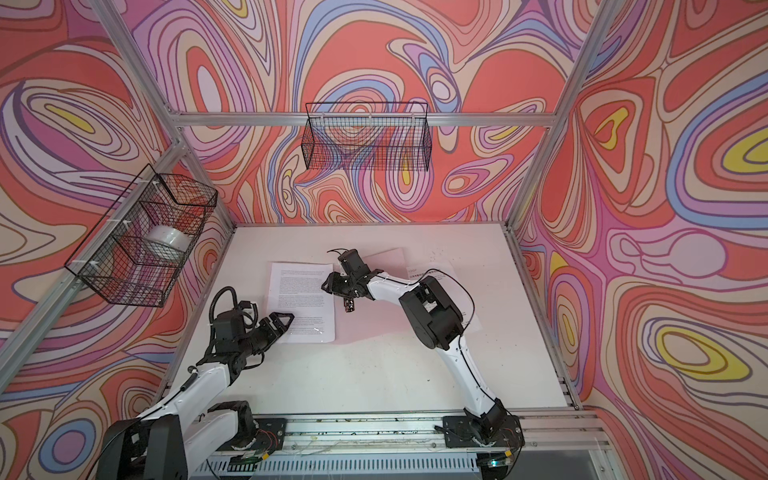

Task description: Put the files into the folder

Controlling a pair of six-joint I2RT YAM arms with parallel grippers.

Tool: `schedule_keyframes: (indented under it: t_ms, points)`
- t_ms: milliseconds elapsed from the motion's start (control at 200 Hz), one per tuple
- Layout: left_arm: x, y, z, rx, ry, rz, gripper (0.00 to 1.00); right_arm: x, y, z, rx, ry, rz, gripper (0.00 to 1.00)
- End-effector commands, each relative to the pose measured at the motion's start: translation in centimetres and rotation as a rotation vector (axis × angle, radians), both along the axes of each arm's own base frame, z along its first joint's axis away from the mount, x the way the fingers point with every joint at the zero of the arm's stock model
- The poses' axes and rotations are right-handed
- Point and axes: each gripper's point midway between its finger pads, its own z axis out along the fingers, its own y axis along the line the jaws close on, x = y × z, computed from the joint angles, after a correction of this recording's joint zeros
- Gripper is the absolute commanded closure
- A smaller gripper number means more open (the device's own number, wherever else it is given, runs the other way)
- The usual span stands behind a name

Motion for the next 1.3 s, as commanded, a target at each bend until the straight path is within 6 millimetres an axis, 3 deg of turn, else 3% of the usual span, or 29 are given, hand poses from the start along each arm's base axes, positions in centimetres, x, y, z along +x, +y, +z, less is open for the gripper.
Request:
schedule_keyframes:
  t_ms: [0, 190, 341, 551, 676, 876, 1292]
  points:
    - [0.8, -0.2, 1.1, 0.010, -0.045, -0.023, 0.20, -0.8, -0.3, -0.3, 0.000, 0.020, 0.007, 0.50]
    - [0.9, -0.3, 1.0, 0.009, -0.040, -0.027, 0.20, -0.7, -1.2, 0.4, -0.022, 0.002, -0.034, 0.50]
    - [0.9, -0.2, 0.9, 0.010, -0.037, -0.026, 0.20, -0.6, -2.3, 2.9, -0.048, -0.053, -0.064, 0.49]
    - [0.9, -0.3, 1.0, 0.008, -0.037, -0.029, 0.20, -2.9, -3.7, 5.0, -0.061, -0.054, -0.044, 0.48]
    - [0.9, -0.3, 1.1, 0.008, -0.042, -0.029, 0.20, -4.4, -4.2, 4.5, -0.076, -0.023, -0.036, 0.49]
    - [1.0, -0.3, 1.1, 0.008, -0.045, -0.031, 0.20, -6.6, -4.3, 2.4, -0.094, 0.032, -0.019, 0.62]
    - [1.1, -0.4, 0.9, 0.003, -0.039, -0.035, 0.19, -10.6, -1.8, -0.5, -0.096, 0.105, 0.047, 0.65]
